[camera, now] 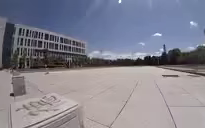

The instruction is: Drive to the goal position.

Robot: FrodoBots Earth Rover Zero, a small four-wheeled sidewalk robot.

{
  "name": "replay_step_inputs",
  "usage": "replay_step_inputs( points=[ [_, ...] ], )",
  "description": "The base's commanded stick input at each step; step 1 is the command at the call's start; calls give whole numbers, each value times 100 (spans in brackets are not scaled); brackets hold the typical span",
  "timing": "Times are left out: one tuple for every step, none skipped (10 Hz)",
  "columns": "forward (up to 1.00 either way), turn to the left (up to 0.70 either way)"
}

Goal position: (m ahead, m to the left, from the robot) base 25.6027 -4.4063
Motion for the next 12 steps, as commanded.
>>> replay_step_inputs(
  points=[
    [6,0],
    [6,0],
    [6,0],
    [6,0],
    [5,0],
    [5,0],
    [6,0],
    [6,0],
    [6,0],
    [6,0],
    [6,0],
    [6,0]
  ],
)
